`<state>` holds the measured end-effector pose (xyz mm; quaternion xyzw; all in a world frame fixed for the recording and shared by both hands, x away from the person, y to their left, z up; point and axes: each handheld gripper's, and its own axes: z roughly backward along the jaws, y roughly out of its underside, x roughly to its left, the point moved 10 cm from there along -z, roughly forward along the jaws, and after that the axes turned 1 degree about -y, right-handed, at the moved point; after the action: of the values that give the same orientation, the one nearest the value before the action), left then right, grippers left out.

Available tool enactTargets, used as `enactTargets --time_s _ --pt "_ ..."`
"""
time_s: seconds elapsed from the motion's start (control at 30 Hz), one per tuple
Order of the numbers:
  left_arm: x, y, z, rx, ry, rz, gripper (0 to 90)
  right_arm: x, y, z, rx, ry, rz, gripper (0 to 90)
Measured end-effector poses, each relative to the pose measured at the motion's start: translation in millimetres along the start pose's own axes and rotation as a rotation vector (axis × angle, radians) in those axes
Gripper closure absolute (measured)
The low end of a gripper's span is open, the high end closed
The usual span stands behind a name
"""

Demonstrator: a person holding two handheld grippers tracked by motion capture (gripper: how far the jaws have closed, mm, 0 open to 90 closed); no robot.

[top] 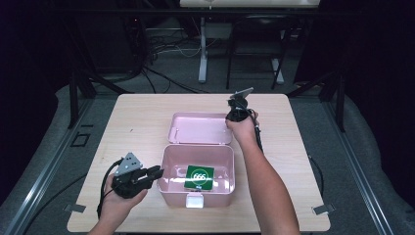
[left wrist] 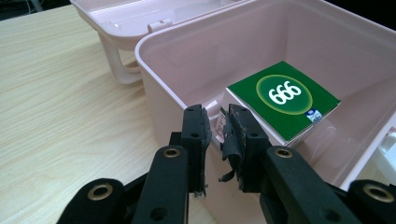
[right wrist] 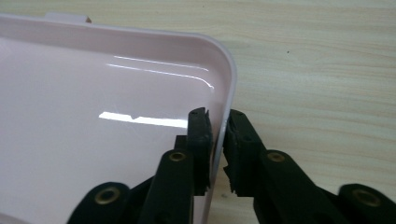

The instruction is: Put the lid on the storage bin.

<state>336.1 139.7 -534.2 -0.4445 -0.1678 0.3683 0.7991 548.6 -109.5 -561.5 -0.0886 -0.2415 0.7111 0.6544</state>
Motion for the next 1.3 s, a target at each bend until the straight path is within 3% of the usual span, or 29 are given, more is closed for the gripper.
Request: enactTargets --time_s 0.07,0.4,0.67,0.93,1.3 --pt "-0.2 0.1 0.1 0.001 -0.006 -0.004 77.2 0.6 -1.9 3.0 -0.014 -0.008 -0.021 84.1" --pt "-1.1 1.4 2.9 0.002 -0.007 -0.002 77.5 6.9 -5.9 11.1 -0.07 0.011 0.023 85.3" --pt "-1.5 2.3 3.6 -0.006 0.007 0.024 77.5 12.2 -13.2 21.5 -0.137 -0.001 0.032 86.2" --pt "-1.8 1.8 3.2 -0.007 0.008 0.023 77.4 18.9 -21.3 47.7 -0.218 -0.04 0.036 86.9" --pt "-2.2 1.9 3.0 -0.008 -0.001 0.021 77.4 26.2 -17.8 86.7 -0.318 -0.067 0.108 86.7"
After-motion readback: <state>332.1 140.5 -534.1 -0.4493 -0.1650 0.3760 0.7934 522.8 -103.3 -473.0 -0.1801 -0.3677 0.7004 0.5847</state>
